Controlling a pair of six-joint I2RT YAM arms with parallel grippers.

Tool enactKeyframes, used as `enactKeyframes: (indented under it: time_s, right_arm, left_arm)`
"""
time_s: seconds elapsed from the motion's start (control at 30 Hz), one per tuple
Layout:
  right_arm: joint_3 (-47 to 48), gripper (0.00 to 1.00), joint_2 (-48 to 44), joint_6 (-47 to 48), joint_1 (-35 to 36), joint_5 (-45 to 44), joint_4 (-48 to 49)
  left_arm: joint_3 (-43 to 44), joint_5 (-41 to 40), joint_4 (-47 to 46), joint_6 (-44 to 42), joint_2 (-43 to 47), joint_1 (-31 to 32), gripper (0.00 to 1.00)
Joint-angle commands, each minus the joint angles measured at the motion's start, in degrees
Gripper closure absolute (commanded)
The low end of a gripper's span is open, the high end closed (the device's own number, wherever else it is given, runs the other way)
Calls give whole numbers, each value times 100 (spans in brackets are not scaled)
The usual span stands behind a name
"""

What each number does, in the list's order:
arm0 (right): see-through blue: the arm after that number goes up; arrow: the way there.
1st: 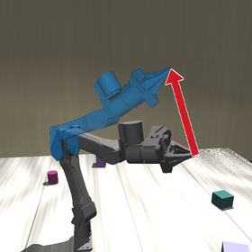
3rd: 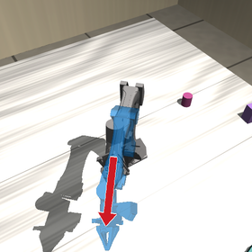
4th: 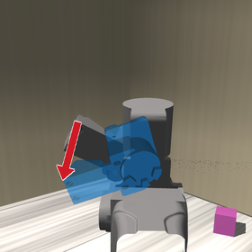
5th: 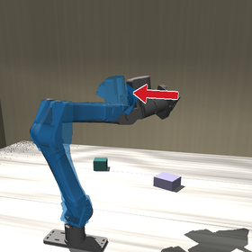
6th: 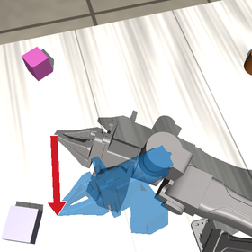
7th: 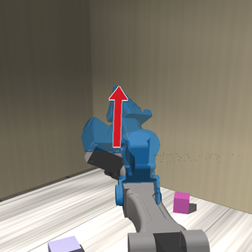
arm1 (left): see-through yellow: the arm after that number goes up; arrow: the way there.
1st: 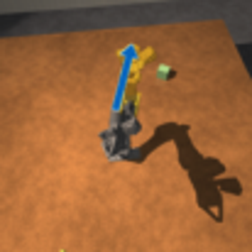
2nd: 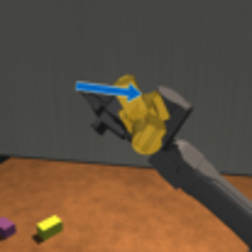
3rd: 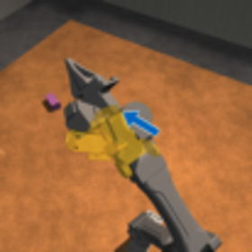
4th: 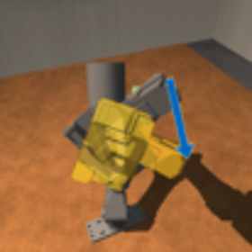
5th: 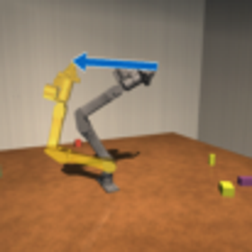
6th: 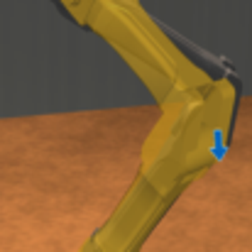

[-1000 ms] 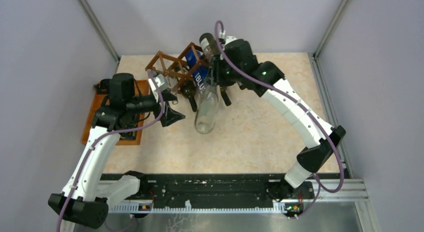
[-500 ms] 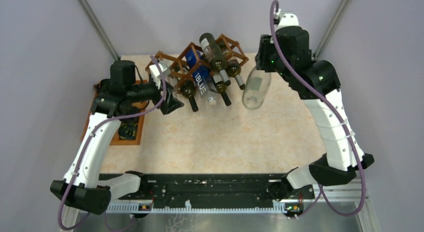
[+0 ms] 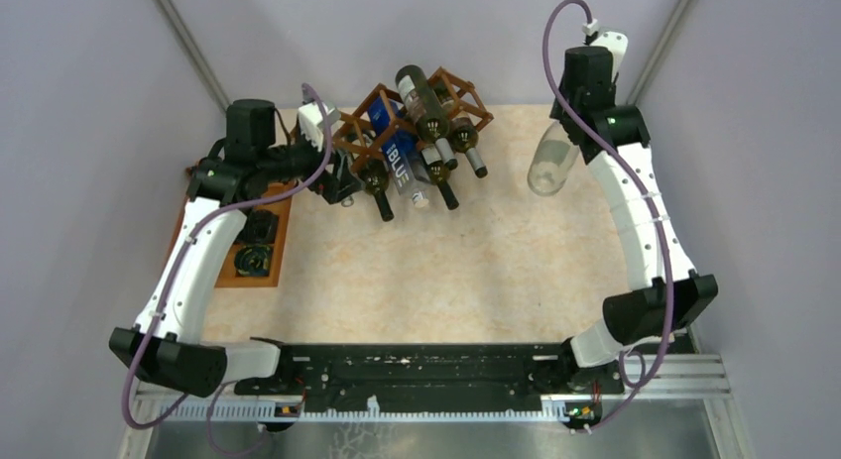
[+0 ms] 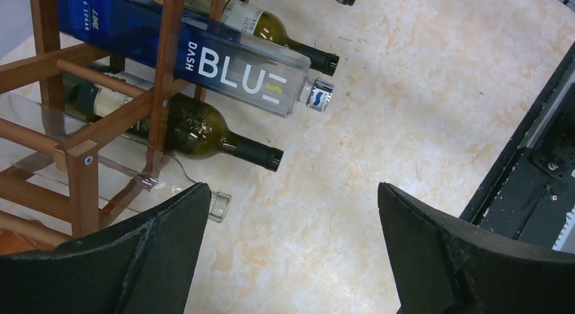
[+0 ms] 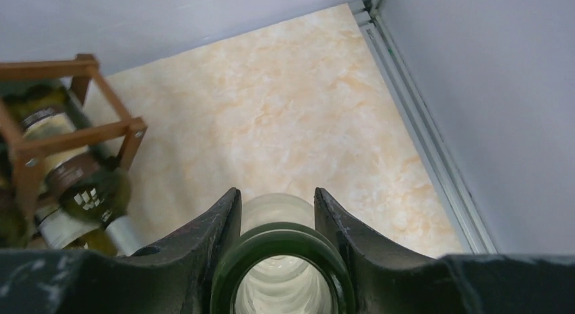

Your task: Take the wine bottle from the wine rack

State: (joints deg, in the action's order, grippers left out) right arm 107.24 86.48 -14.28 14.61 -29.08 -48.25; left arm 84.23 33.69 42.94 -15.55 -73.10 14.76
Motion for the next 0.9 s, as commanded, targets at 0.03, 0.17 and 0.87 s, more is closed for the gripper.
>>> enactKeyframes:
  time_s: [0.03,0.17,0.87]
  right_arm:
    - [-693,100,-127,-80,-483,-226,2525]
    - [-1153,100,87,195,-534,-402,3422]
    - [-1676,100,1158,823,-573,-435,5768]
  left_arm:
    - [300,-270,268,194,-291,12,1]
    - [461,-218,369,243,-468,9,1]
    - [608,218,514,35,-566,9,1]
